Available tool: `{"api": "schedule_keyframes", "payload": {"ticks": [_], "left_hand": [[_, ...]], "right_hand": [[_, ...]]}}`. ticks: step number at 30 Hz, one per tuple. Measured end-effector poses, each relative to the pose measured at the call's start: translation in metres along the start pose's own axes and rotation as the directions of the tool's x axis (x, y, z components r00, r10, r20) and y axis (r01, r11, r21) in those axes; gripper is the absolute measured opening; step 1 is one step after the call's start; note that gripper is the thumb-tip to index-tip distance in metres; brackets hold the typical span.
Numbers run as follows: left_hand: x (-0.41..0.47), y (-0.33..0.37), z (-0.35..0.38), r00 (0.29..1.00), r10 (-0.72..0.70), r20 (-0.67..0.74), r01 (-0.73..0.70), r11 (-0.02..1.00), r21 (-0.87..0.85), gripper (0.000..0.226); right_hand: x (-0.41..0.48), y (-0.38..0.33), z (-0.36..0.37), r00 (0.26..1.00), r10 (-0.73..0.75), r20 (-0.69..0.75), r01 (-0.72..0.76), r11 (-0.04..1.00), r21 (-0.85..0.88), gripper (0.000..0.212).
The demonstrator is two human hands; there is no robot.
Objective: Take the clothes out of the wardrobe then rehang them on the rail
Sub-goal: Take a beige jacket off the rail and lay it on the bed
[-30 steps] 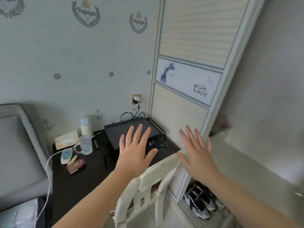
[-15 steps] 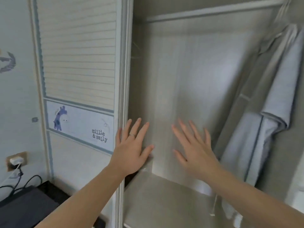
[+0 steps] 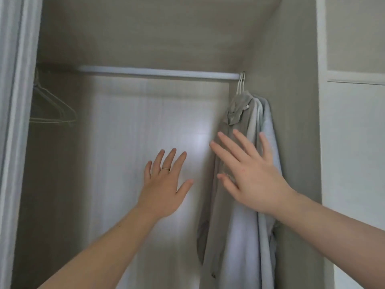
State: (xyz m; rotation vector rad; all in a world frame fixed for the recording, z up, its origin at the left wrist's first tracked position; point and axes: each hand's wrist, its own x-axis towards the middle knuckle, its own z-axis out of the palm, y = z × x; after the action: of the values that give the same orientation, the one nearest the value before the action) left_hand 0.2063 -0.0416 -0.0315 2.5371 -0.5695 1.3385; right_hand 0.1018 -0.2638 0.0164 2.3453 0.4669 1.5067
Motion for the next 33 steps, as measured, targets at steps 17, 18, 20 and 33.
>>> {"api": "schedule_keyframes", "payload": {"ticks": [17, 18, 20, 33], "left_hand": [[0.262, 0.011, 0.122, 0.991, 0.114, -0.076, -0.136, 0.886, -0.444, 0.070], [0.272, 0.017, 0.127, 0.991, 0.110, -0.076, -0.133, 0.865, -0.484, 0.070], [0.292, 0.030, 0.135, 0.994, 0.086, -0.070, -0.110, 0.814, -0.570, 0.073], [0.345, 0.084, 0.172, 0.974, 0.205, 0.099, 0.013, 0.385, -0.923, 0.126]], "right_hand": [[0.162, 0.095, 0.037, 0.963, 0.268, -0.019, -0.246, 0.851, -0.464, 0.047], [0.167, 0.098, 0.039, 0.958, 0.286, -0.010, -0.255, 0.834, -0.490, 0.046], [0.177, 0.103, 0.043, 0.947, 0.321, 0.004, -0.267, 0.798, -0.540, 0.044], [0.210, 0.127, 0.064, 0.871, 0.482, 0.091, -0.268, 0.623, -0.735, 0.021]]}}
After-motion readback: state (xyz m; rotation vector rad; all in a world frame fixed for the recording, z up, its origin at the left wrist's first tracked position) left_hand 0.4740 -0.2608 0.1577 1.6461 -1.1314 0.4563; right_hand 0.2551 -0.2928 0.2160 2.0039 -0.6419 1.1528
